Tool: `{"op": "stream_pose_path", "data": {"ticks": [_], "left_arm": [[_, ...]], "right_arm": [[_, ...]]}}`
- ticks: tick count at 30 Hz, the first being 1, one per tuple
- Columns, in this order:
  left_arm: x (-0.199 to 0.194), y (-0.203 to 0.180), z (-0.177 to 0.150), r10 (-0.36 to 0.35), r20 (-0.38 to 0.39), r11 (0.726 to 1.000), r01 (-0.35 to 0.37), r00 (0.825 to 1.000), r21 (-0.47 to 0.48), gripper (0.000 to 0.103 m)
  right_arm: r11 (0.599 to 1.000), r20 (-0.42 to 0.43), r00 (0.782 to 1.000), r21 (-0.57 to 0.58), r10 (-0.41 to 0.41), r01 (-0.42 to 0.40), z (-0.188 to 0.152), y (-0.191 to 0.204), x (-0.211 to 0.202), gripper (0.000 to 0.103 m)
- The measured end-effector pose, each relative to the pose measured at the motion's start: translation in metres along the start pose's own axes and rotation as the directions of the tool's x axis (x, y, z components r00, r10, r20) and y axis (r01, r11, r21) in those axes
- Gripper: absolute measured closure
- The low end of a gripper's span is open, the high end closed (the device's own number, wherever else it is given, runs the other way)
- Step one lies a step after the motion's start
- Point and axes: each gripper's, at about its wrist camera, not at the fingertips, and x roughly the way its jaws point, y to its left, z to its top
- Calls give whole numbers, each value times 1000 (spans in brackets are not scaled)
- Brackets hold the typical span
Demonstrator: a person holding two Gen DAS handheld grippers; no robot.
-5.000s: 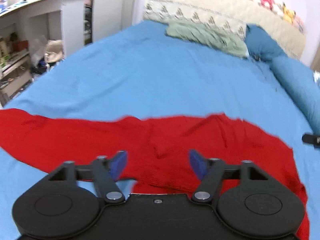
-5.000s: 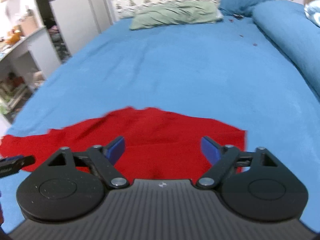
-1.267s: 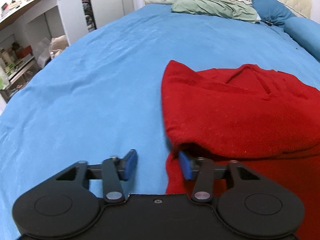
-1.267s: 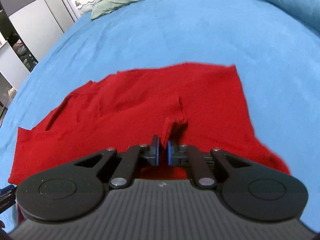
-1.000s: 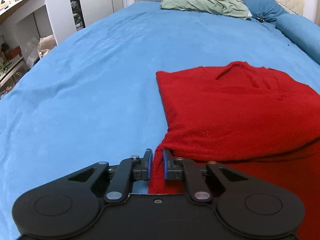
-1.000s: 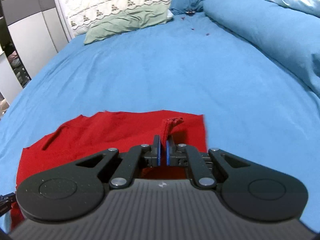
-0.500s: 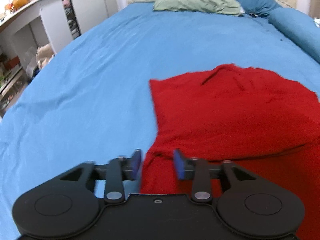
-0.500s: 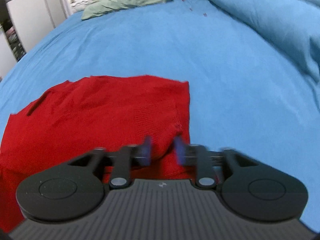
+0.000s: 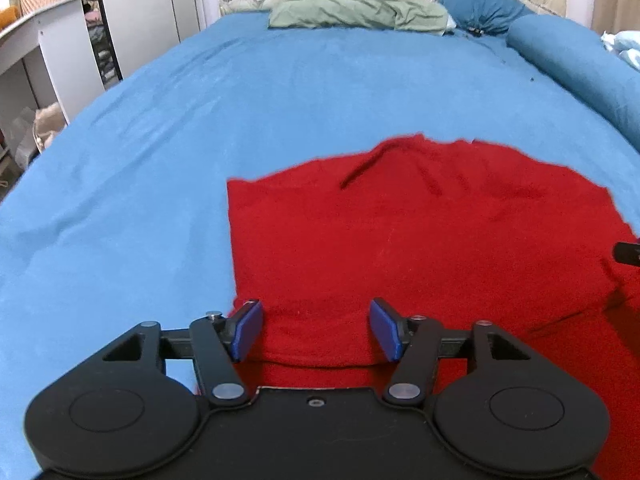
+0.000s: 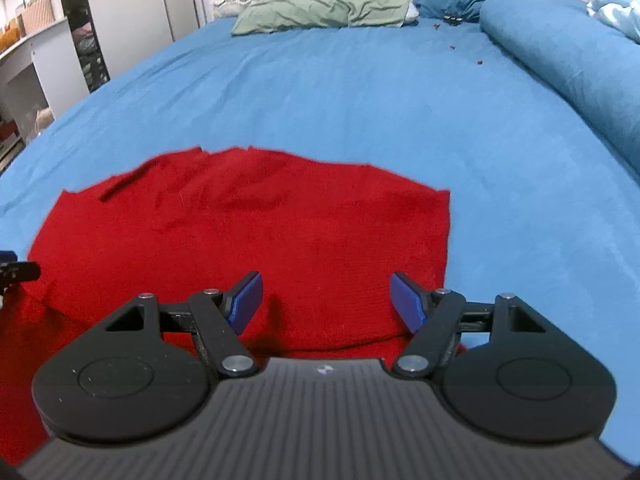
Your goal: Fold small clothes
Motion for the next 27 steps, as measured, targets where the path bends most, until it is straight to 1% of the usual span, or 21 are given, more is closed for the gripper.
{"op": "stream_pose_path", "data": {"ticks": [2, 3, 4, 6, 10, 15, 17, 21, 24, 26, 27], "left_arm": [[15, 3, -6, -11, -8, 1000, 11, 1000, -17, 36], [16, 5, -8, -14, 13, 999, 15, 1000, -30, 32], [16, 8, -10, -16, 21, 999, 17, 1000, -43, 31], [17, 11, -11, -23, 31, 997, 25, 999, -68, 31], [18, 7, -15, -10, 65, 999, 13, 998, -44, 30], [10, 9, -17, -13, 90, 997, 19, 996, -69, 29], [-2, 10, -17, -14, 106, 996, 23, 994, -83, 29], [-51, 12, -17, -6, 155, 997, 19, 988, -81, 29], [-99, 14, -23, -16, 171, 995, 32, 985, -91, 29], [-135, 11, -31, -12, 163, 996, 26, 987, -81, 28], [-152, 9, -36, -7, 161, 997, 18, 987, -70, 26]], "right_arm": [[1000, -16, 1000, -5, 4, -4, -9, -3, 10, 17], [1000, -24, 1000, 0, 5, -5, -15, -6, 13, 17], [1000, -24, 1000, 10, 10, -10, -20, -10, 15, 17], [999, 19, 999, 25, 36, -37, -30, -17, 14, 17], [998, 73, 996, 23, 52, -54, -42, -22, 15, 16], [998, 102, 993, 19, 63, -66, -44, -23, 12, 16], [996, 108, 991, 33, 76, -80, -42, -23, 3, 16], [993, 174, 979, 22, 108, -114, -41, -25, -38, 15], [990, 202, 971, 25, 129, -136, -41, -26, -84, 15], [988, 224, 964, 24, 143, -152, -45, -26, -127, 13], [988, 232, 962, 24, 144, -154, -47, -26, -146, 10]]}}
